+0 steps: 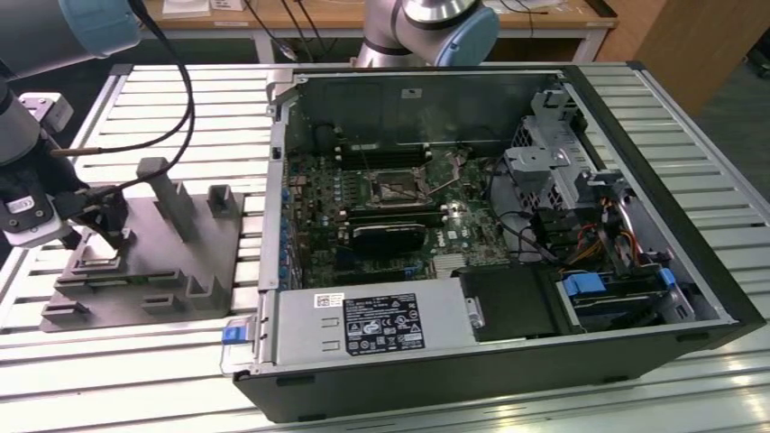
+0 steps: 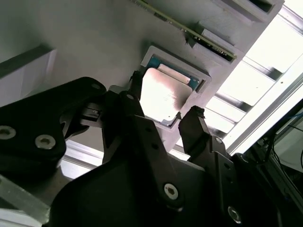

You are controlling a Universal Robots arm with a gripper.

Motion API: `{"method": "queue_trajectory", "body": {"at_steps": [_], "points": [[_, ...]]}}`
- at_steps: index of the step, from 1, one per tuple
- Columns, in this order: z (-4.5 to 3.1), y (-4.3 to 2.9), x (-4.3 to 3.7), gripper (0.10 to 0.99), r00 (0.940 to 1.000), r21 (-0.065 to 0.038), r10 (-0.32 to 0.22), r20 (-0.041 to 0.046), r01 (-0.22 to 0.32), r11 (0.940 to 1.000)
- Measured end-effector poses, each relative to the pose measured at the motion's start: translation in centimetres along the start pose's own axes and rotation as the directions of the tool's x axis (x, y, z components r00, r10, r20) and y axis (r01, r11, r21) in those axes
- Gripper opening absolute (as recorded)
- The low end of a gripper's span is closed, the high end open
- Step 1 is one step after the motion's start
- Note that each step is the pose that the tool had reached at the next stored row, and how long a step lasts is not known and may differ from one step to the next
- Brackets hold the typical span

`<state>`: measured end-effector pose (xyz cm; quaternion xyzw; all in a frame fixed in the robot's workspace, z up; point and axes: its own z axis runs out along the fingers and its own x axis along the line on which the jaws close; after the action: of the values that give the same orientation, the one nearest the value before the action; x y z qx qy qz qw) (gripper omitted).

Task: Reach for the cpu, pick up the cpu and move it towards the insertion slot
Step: 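Pick up the cpu and move it towards the insertion slot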

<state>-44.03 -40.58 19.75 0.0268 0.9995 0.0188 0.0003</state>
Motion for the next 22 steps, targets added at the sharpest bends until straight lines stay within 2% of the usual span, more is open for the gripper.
{"method": "queue_trajectory", "body": {"at_steps": [5,14,17,18,22], "points": [[0.46,-0.01,0.02,0.588,1.0,0.0,0.0,0.0004,0.0,1.0],[0.56,-0.02,0.02,0.588,1.0,0.0,0.007,0.0007,-0.007,1.0],[0.57,-0.02,0.02,0.6,1.0,0.0,0.007,0.0008,-0.007,1.0],[0.59,-0.02,0.02,0.663,1.0,0.0,0.006,0.0008,-0.006,1.0],[0.79,-0.06,0.02,0.663,0.9998,0.002,-0.021,-0.0002,0.021,0.9998]]}}
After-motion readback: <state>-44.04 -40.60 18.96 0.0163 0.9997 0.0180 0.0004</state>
